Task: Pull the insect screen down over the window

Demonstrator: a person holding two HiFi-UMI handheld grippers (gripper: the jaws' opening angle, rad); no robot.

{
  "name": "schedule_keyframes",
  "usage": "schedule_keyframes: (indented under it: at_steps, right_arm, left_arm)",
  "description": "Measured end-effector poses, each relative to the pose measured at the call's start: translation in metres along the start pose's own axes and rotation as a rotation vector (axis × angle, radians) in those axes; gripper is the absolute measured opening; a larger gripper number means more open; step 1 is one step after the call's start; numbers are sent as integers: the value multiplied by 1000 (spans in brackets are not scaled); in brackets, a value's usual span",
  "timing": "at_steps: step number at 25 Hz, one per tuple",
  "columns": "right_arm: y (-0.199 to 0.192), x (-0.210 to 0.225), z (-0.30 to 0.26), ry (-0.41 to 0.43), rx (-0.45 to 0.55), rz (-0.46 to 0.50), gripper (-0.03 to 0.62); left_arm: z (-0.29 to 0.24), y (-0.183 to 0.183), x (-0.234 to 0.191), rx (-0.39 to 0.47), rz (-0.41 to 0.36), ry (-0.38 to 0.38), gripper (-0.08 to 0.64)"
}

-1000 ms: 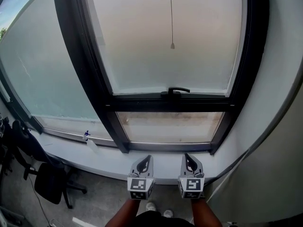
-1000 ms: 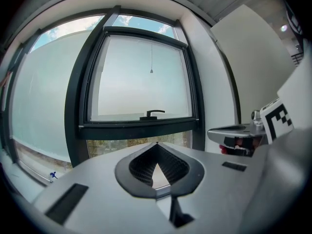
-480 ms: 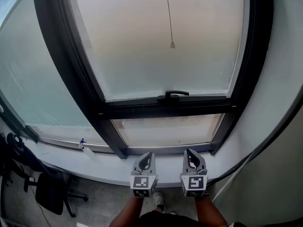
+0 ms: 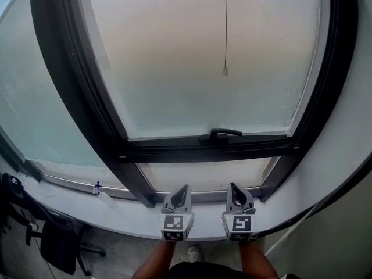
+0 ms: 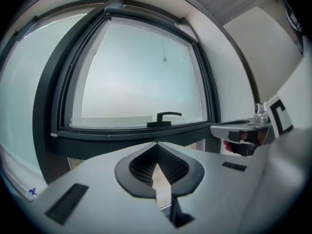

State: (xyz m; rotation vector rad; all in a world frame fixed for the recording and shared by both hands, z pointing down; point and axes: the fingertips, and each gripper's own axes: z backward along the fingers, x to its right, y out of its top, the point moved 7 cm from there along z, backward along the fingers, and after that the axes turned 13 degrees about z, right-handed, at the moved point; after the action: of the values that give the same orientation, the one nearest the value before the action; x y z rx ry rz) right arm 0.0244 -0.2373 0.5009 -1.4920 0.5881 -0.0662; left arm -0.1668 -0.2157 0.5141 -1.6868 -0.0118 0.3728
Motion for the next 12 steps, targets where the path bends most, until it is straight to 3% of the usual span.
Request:
schedule_keyframes:
  at_steps: [3, 12]
  right_arm:
    - [-3, 0, -21, -7, 11, 18, 5]
    - [2, 5, -55, -43, 6, 39, 5]
  left_arm:
    - [-17, 4, -14, 4, -44, -1, 3]
    - [-49, 22, -34, 25, -50, -26, 3]
